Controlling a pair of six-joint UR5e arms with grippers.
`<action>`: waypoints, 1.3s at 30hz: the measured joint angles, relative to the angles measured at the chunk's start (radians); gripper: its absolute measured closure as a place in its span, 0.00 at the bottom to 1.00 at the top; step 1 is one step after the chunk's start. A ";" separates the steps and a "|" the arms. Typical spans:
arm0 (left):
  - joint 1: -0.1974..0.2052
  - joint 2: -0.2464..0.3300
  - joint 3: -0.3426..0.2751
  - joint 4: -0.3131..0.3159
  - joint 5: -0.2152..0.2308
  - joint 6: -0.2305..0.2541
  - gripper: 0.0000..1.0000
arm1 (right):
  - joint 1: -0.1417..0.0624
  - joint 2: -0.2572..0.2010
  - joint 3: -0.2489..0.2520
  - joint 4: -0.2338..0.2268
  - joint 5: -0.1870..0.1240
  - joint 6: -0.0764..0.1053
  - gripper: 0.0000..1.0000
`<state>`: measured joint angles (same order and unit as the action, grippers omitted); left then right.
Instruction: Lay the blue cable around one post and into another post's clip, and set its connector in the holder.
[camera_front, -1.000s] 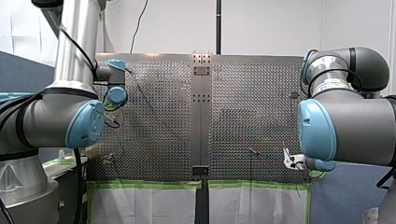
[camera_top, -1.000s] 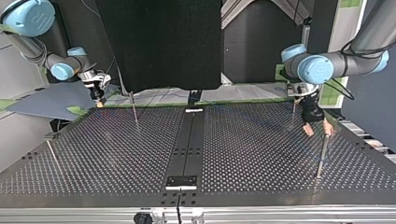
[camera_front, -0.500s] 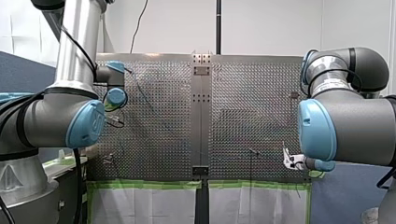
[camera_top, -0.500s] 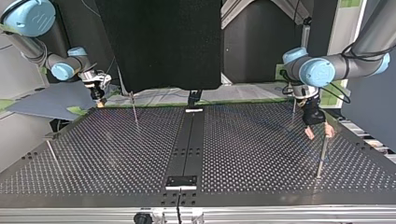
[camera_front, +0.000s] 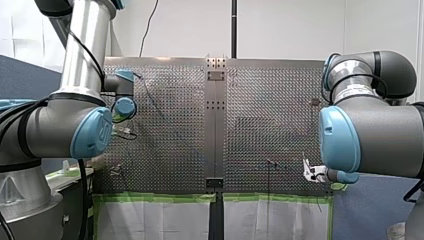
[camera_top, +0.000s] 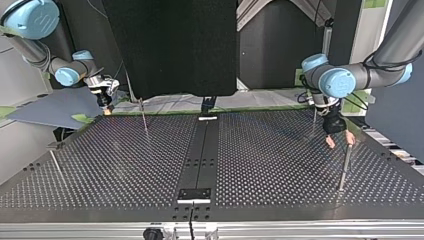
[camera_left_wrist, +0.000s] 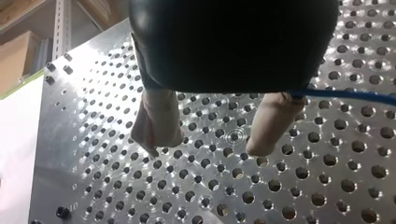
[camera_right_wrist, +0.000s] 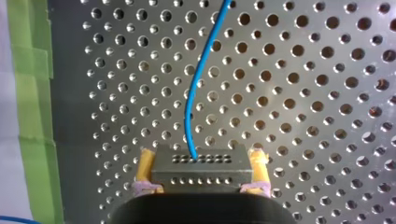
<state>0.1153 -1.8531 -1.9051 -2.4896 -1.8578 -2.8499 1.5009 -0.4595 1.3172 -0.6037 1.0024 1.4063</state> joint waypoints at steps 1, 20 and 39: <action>0.000 0.000 0.000 0.000 0.000 -0.002 0.00 | 0.000 0.000 0.000 0.001 0.004 -0.007 1.00; -0.001 0.000 0.000 0.003 0.002 0.005 0.00 | 0.012 -0.043 0.011 0.112 0.079 -0.122 1.00; -0.002 0.000 0.000 0.003 0.004 0.009 0.00 | 0.041 -0.227 0.111 0.042 0.167 -0.019 1.00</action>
<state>0.1134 -1.8535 -1.9048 -2.4868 -1.8540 -2.8411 1.5421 -0.6866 1.4286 -0.5617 1.1689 1.3873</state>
